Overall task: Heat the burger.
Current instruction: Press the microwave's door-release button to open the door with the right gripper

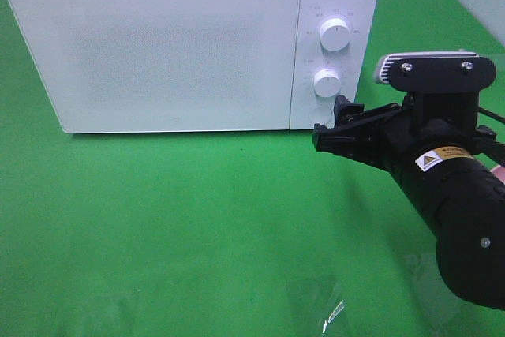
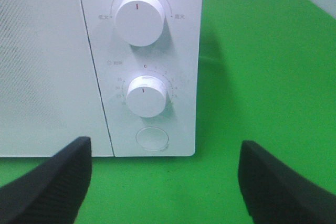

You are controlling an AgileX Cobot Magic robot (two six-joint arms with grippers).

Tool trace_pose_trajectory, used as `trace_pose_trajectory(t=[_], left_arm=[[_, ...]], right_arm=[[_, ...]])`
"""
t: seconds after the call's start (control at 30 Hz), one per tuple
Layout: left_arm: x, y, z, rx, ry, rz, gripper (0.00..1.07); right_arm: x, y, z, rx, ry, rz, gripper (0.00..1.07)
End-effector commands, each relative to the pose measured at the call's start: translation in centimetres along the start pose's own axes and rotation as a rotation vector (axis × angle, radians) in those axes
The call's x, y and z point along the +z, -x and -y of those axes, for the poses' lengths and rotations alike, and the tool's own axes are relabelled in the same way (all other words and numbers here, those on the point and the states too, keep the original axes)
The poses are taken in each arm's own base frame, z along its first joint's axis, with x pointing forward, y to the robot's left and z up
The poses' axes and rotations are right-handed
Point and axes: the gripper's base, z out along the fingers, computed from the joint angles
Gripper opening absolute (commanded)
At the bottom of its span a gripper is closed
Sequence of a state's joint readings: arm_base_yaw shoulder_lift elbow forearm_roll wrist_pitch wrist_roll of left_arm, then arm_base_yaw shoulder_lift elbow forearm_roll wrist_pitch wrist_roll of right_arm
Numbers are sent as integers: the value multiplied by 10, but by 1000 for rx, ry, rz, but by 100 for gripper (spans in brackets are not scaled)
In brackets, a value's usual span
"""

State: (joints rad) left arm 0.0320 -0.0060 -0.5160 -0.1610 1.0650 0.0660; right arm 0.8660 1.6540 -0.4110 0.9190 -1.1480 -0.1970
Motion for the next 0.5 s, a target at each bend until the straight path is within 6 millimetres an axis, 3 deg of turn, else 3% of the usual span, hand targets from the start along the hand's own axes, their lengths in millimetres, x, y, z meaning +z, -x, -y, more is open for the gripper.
trace_pose_trajectory(t=[0.03, 0.17, 0.27, 0.3, 0.33, 0.37, 0.43, 0.47, 0.5], left_arm=[[-1, -1, 1, -8, -7, 0, 87], [-1, -1, 1, -8, -7, 0, 87], [-1, -1, 1, -8, -7, 0, 87], [-1, -1, 1, -8, -7, 0, 87], [-1, -1, 1, -8, -7, 0, 87], [-1, -1, 1, -8, -7, 0, 87], [-1, -1, 1, -8, -7, 0, 87], [-1, -1, 1, -8, -7, 0, 87], [-1, -1, 1, -8, -7, 0, 87]], right_arm=[[1, 0, -2, 132, 8, -4, 71], [1, 0, -2, 449, 9, -7, 59], [1, 0, -3, 566, 11, -8, 53], [1, 0, -3, 685, 12, -11, 45], [1, 0, -3, 685, 12, -11, 45], [1, 0, -3, 786, 12, -13, 38], [1, 0, -3, 839, 13, -14, 34], [1, -1, -4, 938, 16, -25, 24], [1, -1, -4, 938, 16, -25, 24]])
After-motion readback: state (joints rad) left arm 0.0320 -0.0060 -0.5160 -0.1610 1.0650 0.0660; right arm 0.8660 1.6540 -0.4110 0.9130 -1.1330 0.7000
